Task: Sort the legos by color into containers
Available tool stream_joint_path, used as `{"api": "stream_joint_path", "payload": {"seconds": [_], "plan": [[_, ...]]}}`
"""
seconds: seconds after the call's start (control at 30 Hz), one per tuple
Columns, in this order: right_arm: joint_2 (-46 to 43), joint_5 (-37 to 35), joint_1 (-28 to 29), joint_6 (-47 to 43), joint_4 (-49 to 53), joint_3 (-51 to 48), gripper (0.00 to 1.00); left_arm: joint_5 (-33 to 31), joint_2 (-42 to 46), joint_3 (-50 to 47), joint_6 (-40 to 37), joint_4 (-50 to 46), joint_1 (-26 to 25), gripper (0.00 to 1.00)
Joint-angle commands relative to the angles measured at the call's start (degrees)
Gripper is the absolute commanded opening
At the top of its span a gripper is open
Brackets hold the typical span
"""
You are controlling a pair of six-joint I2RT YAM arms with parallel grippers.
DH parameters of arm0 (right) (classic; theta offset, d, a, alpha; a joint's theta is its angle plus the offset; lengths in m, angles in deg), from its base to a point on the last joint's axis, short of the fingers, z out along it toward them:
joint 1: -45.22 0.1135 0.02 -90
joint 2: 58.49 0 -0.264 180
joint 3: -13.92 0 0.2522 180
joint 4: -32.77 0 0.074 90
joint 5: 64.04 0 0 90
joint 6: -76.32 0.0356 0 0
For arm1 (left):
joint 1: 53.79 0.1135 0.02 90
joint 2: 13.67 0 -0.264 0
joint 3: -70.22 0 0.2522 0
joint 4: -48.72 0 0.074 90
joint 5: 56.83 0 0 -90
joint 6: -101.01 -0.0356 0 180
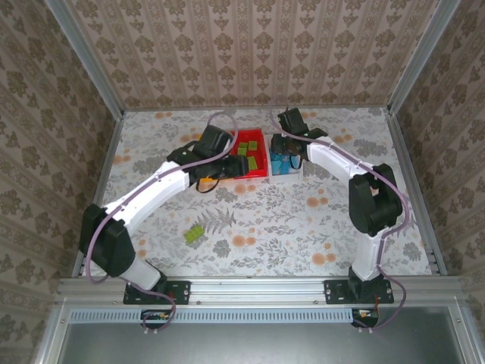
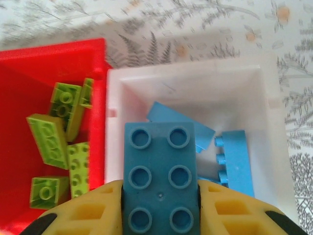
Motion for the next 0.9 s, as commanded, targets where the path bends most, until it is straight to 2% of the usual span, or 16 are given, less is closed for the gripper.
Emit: {"api": "stream_joint_path", "payload": {"seconds": [0.0, 0.23, 0.3, 0.43, 0.53, 0.7, 0.87], "plan": [[3.0, 2.6, -1.2, 3.6, 5.2, 3.6, 0.28, 1.6, -3.0, 4.3, -4.6, 1.4, -1.7, 0.6], [5.0, 3.8, -2.4, 4.1, 6.6, 4.4, 0.34, 2.0, -6.1, 8.7, -6.4, 3.6, -4.6, 0.61], [4.6, 3.8, -2.4, 4.1, 6.5, 4.0, 0.39, 1.9, -6.0, 8.9, -6.9, 4.3, -5.3, 0.61], [2.6, 3.7, -2.4, 3.0, 5.8, 2.8, 0.57, 1.4, -5.4, 8.2, -6.5, 4.0, -5.6, 0.62], [-0.6, 3.3, -2.5, 1.6, 5.1, 1.3, 0.63, -0.3, -3.5, 6.6, -5.8, 2.6, -5.6, 0.63], [-9.0, 3.1, -1.9, -1.3, 1.8, -4.0, 0.63, -4.2, 1.2, 2.5, -3.4, -2.4, -4.9, 0.64], [-21.0, 6.6, 2.7, -9.5, -9.0, -17.1, 0.65, -9.8, 8.0, -5.6, 7.0, -12.7, -3.5, 0.65]]}}
